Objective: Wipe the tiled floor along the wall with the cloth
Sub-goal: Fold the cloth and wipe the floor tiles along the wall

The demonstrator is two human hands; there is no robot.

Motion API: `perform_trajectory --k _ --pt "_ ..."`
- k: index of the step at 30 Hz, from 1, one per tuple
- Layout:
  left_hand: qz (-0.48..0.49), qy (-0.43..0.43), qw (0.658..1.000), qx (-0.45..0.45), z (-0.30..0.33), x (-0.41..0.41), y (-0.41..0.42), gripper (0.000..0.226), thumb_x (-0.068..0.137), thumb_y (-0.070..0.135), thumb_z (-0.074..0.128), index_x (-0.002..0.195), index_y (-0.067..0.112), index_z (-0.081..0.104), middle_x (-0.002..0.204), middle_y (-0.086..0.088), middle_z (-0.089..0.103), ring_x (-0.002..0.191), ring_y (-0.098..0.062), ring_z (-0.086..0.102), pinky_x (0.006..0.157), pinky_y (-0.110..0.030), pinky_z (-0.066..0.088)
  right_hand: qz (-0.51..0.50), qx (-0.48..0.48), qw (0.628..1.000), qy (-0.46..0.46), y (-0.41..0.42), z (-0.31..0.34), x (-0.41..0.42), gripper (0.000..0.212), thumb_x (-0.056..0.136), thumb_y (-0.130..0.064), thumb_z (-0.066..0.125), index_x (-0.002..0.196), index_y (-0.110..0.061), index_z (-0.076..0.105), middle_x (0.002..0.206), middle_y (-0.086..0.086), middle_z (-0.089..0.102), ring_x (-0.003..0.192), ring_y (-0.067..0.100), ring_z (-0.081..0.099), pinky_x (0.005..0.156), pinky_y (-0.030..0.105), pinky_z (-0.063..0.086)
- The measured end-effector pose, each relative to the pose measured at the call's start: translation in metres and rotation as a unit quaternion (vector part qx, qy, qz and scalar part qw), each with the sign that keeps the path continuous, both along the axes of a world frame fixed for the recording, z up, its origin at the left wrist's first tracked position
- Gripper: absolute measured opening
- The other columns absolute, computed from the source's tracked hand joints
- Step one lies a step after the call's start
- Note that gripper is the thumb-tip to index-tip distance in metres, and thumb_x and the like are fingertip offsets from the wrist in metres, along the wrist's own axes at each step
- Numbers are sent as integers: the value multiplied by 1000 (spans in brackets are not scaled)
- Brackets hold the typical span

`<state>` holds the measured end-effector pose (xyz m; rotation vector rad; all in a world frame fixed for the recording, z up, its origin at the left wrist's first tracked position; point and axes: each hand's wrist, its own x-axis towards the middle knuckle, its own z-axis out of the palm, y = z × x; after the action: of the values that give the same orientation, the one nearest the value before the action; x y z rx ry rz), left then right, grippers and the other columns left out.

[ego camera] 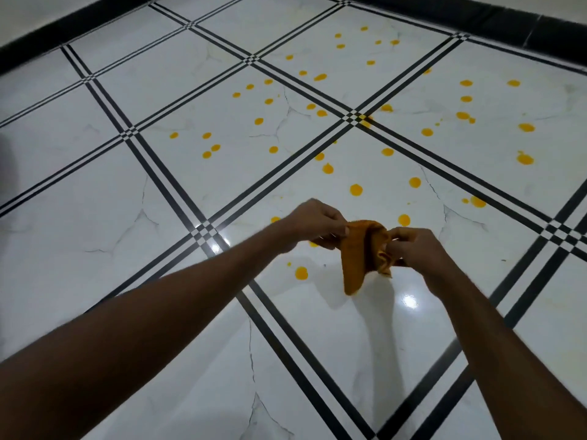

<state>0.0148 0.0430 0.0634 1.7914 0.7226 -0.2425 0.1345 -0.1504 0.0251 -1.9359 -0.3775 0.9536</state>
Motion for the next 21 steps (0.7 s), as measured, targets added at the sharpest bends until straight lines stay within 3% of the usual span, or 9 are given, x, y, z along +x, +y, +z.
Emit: perform_trajectory --k 2,6,10,13,14,16,17,19,21 --pt "25 -27 999 34 1 -3 18 16 86 10 73 100 2 76 91 -17 76 79 -20 74 74 -30 62 13 -25 995 -99 11 7 12 20 80 0 64 78 -17 75 68 8 71 70 27 69 85 47 59" --pt "26 -102 987 119 -2 -4 37 15 84 10 73 98 12 78 86 -9 77 77 -8 68 71 -20 55 44 -36 957 -284 37 24 25 20 80 -8 61 84 -23 74 76 3 71 77 27 66 66 29 48" --pt "-9 -134 953 272 -27 -15 25 19 80 12 73 94 21 80 85 6 78 78 1 69 76 -13 50 24 -58 924 -377 31 6 5 20 78 -9 61 90 -17 74 84 10 69 80 33 64 70 35 51" --pt "-93 -57 944 311 -68 -37 7 26 81 10 70 102 21 80 102 3 78 88 -8 70 89 -22 50 70 -125 923 -357 8 -43 -39 7 77 -9 61 71 -12 63 70 10 60 72 38 61 54 29 37" --pt "-143 -9 941 306 -82 -46 1 28 82 10 67 105 21 79 108 2 76 95 -14 69 93 -27 49 80 -146 924 -345 0 -60 -54 14 78 -10 57 64 -13 55 64 9 55 67 38 60 51 27 29" --pt "-195 53 929 310 -101 -57 0 29 84 12 63 108 22 77 115 0 74 105 -21 66 97 -33 49 85 -157 911 -372 -7 -84 -77 15 76 -11 48 61 -13 49 62 14 55 63 38 57 56 28 29" --pt "-177 60 930 316 -104 -60 6 28 85 14 62 108 23 77 115 0 73 106 -23 65 97 -35 49 100 -162 894 -407 -3 -95 -84 14 77 -12 46 68 -9 56 71 18 61 69 39 58 60 33 36" --pt "-108 53 935 334 -104 -64 29 25 87 17 62 108 21 76 114 1 74 105 -23 66 98 -36 48 154 -167 855 -467 20 -119 -83 34 88 -20 42 105 -4 66 110 26 66 100 45 61 84 47 46" --pt "-57 70 934 345 -101 -68 56 29 89 22 64 117 18 71 118 -2 71 110 -25 65 98 -34 46 243 -181 821 -485 44 -139 -69 58 96 -36 37 147 -11 47 153 26 44 141 46 42 113 56 34"
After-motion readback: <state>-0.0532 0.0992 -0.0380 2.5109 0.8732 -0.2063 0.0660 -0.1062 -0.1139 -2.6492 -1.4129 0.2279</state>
